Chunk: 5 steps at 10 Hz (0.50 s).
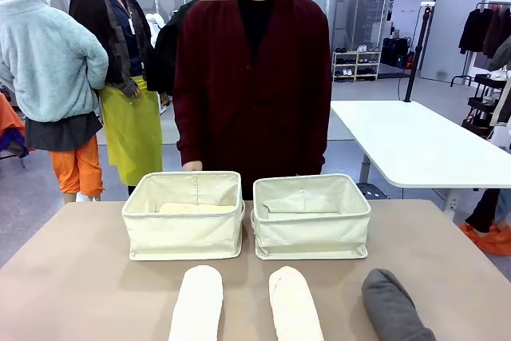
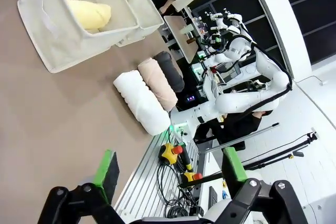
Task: Divide the towels into two baskets.
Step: Pick up one hotel-folded towel from the bottom of the table and place it in the Fabric basket indicated by the person.
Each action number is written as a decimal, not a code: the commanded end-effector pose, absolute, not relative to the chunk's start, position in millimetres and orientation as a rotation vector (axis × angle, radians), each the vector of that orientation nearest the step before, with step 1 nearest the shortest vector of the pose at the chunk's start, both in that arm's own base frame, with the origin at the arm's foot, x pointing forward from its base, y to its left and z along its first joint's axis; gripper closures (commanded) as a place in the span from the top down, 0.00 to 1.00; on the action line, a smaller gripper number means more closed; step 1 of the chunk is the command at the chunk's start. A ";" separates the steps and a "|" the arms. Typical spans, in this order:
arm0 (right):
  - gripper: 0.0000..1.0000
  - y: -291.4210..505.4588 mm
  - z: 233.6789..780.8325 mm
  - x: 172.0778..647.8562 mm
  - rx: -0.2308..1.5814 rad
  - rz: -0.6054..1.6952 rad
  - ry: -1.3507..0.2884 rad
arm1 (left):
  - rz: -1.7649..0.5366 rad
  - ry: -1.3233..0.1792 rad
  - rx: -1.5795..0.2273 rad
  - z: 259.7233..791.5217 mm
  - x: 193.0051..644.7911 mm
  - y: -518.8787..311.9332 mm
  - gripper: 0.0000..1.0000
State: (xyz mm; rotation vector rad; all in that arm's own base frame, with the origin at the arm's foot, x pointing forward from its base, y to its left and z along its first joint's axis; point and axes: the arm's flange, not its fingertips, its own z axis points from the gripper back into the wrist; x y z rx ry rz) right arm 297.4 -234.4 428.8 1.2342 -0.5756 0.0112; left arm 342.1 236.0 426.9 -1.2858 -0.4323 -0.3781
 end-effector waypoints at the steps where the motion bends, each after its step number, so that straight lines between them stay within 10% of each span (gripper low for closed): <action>1: 1.00 -233.3 431.0 294.5 1.240 0.018 -0.587 | -0.374 -0.462 -1.279 427.7 339.4 233.8 1.00; 5: 1.00 -233.3 431.0 294.5 1.240 0.018 -0.587 | -0.374 -0.462 -1.279 427.7 339.4 233.8 1.00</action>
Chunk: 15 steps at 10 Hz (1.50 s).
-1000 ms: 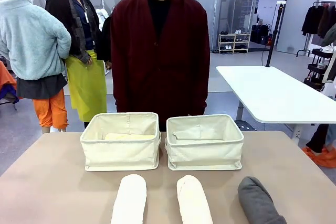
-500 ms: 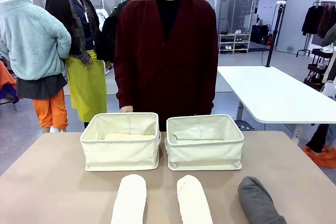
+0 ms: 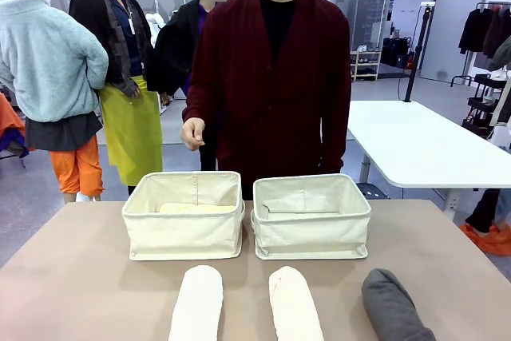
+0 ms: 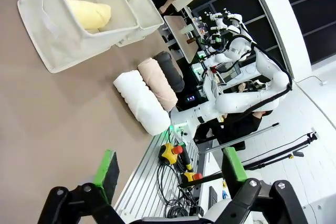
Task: Divide the towels into two baskets.
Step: Pick up one hotel-folded towel from the bottom of the table and place it in the Fabric basket indicated by the person.
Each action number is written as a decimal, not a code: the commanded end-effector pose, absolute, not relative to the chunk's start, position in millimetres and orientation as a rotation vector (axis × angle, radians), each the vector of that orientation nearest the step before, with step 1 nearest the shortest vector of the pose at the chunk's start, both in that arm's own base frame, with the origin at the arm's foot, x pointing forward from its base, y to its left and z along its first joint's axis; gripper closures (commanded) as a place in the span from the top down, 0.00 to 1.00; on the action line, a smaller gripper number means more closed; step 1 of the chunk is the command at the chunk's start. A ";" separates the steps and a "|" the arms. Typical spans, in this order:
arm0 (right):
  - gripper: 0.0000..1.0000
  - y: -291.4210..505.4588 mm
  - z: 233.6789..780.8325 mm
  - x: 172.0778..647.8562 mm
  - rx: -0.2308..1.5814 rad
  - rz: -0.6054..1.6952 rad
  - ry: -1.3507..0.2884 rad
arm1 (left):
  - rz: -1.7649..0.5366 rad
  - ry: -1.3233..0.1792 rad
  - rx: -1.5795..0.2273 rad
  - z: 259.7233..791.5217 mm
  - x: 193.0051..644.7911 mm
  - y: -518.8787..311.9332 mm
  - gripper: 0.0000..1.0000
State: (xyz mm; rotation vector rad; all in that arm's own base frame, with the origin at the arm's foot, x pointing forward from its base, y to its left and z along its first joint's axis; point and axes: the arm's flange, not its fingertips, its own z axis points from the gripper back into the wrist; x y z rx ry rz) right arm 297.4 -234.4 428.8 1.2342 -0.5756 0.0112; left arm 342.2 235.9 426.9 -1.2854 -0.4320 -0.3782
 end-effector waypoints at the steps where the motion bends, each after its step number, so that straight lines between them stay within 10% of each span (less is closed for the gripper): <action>1: 1.00 -233.3 431.0 294.5 1.240 0.018 -0.587 | -0.374 -0.462 -1.279 427.7 339.4 233.8 1.00; 12: 1.00 -233.3 431.0 294.5 1.240 0.018 -0.587 | -0.378 -0.432 -1.285 426.9 342.2 235.8 1.00; 15: 1.00 -233.3 431.0 294.5 1.240 0.018 -0.587 | -0.363 -0.294 -1.220 401.0 352.1 122.5 1.00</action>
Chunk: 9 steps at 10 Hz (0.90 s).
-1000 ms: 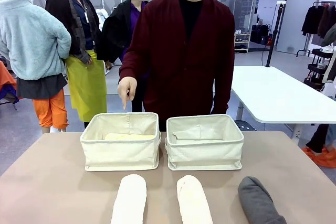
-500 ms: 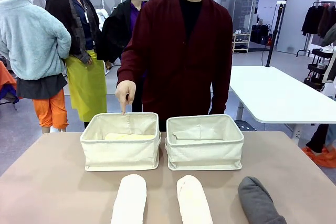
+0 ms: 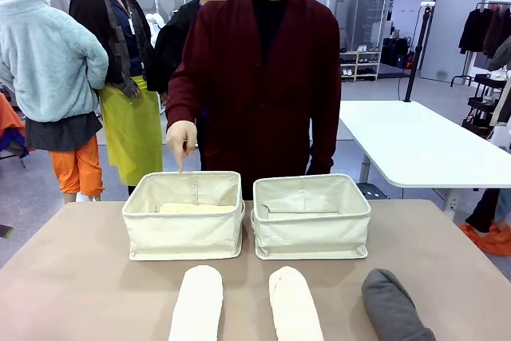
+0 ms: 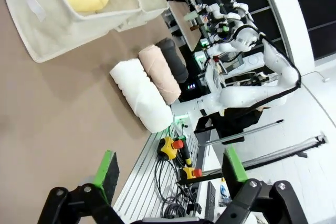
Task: Divide the towels into two baskets.
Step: Pick up one hotel-folded towel from the bottom of the table and place it in the Fabric basket indicated by the person.
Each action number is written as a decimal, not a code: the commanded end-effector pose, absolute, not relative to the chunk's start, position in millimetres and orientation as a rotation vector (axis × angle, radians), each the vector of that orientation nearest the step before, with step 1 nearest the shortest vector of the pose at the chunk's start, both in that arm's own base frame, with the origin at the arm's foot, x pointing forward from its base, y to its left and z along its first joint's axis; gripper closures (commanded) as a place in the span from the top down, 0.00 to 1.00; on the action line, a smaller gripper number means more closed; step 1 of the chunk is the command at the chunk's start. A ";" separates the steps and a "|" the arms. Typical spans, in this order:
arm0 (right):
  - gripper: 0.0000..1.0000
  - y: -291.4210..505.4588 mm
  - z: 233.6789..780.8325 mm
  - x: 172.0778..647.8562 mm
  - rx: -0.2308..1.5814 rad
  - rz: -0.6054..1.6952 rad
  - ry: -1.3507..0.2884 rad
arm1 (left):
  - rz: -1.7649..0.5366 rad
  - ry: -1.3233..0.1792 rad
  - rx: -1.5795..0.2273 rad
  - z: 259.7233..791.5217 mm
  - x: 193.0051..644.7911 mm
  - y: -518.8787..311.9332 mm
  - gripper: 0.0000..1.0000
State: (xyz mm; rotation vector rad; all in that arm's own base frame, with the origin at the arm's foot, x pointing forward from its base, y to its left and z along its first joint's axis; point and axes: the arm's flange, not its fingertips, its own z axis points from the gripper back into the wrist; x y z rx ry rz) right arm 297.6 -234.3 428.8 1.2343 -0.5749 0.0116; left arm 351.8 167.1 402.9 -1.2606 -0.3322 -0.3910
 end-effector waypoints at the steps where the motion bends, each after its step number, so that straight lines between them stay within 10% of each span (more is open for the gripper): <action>1: 1.00 -233.3 431.0 294.5 1.240 0.018 -0.587 | -0.348 -0.257 -1.187 393.5 353.7 78.7 1.00; 9: 1.00 -233.3 431.0 294.5 1.240 0.018 -0.587 | -0.149 -0.152 -0.961 328.5 322.7 -69.3 1.00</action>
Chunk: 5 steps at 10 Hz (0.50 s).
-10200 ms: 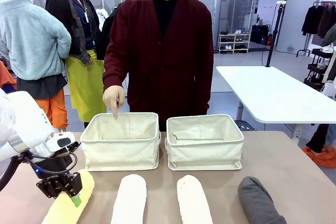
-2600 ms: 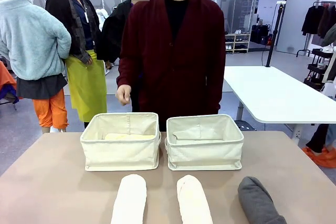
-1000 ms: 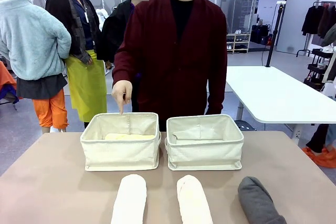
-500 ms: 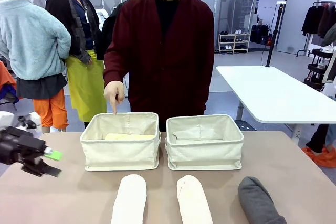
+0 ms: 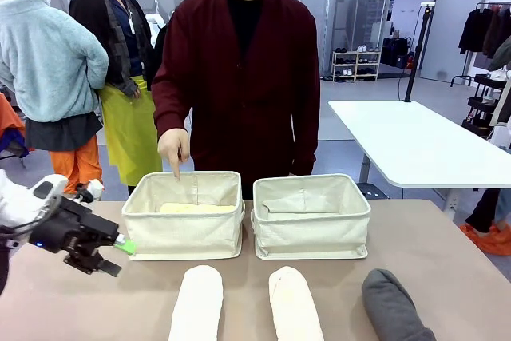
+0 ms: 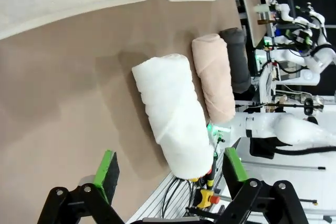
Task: Divide the towels into two baskets.
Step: Pick up one hotel-folded towel from the bottom of the table and place it in the Fabric basket indicated by the person.
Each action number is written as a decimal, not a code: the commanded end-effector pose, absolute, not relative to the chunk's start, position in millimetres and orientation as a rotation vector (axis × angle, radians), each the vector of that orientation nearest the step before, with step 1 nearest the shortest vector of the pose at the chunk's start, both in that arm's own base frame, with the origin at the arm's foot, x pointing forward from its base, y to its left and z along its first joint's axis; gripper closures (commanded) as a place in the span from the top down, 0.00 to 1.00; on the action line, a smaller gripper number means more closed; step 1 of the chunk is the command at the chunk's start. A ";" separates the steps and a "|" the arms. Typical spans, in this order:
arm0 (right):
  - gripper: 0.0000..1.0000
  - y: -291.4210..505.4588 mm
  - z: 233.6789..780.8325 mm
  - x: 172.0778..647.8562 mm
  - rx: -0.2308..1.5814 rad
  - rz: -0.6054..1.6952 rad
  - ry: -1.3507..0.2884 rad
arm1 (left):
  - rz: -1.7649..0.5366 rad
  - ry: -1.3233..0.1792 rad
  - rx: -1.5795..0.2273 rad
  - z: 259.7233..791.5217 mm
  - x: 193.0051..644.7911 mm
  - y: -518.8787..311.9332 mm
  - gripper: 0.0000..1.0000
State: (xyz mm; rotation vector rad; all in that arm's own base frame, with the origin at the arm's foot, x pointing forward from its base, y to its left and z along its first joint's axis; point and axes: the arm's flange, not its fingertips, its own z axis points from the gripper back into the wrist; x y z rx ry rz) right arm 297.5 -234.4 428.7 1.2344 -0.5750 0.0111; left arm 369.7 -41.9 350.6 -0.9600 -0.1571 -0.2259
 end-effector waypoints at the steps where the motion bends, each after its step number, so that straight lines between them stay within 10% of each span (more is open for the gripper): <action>1: 1.00 -233.3 431.0 294.5 1.240 0.018 -0.587 | -0.149 -0.130 -0.964 322.9 319.7 -78.1 1.00; 5: 1.00 -233.3 431.0 294.5 1.240 0.018 -0.587 | -0.135 -0.071 -0.929 286.6 296.9 -115.2 1.00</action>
